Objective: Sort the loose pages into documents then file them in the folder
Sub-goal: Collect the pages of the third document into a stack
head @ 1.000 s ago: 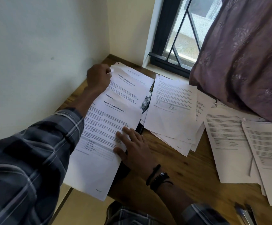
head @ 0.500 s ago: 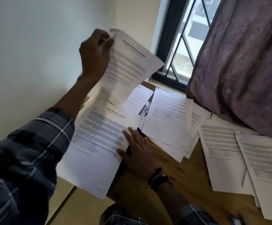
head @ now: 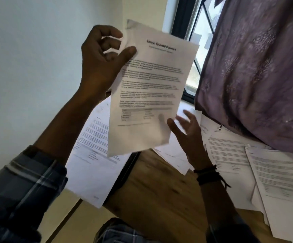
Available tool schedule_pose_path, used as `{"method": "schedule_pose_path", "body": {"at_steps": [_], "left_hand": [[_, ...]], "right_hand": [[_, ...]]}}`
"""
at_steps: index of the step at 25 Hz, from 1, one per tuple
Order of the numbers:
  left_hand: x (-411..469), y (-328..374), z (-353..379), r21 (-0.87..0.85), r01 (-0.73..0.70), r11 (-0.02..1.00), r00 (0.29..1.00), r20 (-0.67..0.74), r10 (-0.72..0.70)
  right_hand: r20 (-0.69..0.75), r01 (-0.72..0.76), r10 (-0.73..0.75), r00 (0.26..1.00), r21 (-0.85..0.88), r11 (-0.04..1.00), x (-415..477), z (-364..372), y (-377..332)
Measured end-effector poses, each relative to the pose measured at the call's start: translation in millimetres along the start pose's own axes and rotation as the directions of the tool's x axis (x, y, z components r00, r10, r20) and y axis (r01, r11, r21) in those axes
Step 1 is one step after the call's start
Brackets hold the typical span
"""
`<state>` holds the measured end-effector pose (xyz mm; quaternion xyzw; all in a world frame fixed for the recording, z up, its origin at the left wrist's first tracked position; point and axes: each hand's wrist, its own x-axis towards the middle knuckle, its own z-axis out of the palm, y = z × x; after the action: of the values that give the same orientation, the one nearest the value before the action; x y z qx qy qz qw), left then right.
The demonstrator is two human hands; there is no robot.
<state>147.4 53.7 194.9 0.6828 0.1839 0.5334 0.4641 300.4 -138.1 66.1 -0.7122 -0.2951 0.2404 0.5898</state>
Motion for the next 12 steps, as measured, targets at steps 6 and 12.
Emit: {"method": "schedule_pose_path", "body": {"at_steps": [6,12], "left_hand": [[-52,-63,-15,-0.261,0.542,0.799,0.84,0.144,-0.523],[-153,-109,-17,-0.122,0.764,0.634,0.644,0.069,-0.762]], "right_hand": [[0.189,-0.097,0.081,0.979,0.078,0.992,-19,-6,23],[-0.025,-0.253,0.253,0.967,-0.15,0.956,2,-21,79]]}}
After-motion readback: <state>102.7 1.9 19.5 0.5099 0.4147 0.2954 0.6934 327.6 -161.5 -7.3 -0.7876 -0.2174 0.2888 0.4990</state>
